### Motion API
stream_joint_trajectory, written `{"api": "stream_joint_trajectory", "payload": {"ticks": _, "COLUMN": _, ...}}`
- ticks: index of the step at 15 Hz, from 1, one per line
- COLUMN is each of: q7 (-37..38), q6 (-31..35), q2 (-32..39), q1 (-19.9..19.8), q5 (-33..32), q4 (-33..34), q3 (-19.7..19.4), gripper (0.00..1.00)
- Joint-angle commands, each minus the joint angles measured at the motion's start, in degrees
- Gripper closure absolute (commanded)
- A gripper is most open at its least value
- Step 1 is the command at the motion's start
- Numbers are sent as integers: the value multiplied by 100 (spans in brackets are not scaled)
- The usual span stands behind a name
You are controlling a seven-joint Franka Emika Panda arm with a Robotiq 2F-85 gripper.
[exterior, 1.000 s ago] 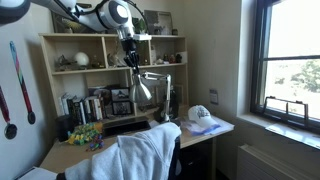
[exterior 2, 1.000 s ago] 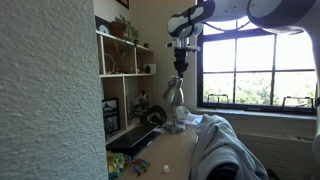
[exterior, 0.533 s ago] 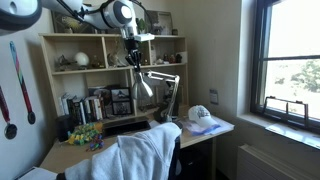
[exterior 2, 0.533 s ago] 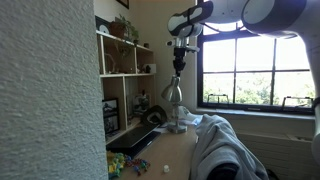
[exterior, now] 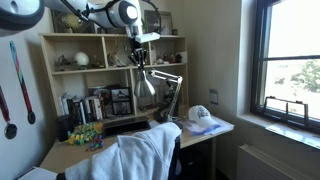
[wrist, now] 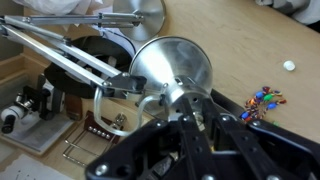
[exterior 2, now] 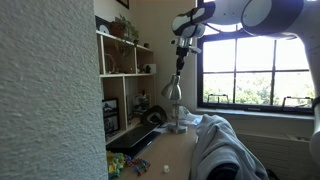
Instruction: Twist the knob on the lamp.
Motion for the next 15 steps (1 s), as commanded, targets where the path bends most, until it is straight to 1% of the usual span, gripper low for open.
{"api": "stream_joint_trajectory", "payload": {"ticks": 1, "q7": 639, "q6": 318, "q2": -138, "q1": 37, "q5": 19, "q4": -159, "q3": -47, "gripper": 94}}
{"api": "stream_joint_trajectory", "payload": {"ticks": 6, "q7": 1497, "q6": 743, "q2": -381, "q1": 160, "q5": -246, "q4": -525, "q3": -63, "gripper": 94}}
{"api": "stream_joint_trajectory", "payload": {"ticks": 10, "q7": 2157, "q6": 770, "q2": -666, "q1": 273, "q5": -535, "q4": -891, "q3": -50, "gripper": 94}}
{"api": "stream_joint_trajectory", "payload": {"ticks": 15, "q7": 3125, "q6": 988, "q2": -987, "q1": 364, "q5": -907, "q4": -1370, "q3": -45, "gripper": 94}}
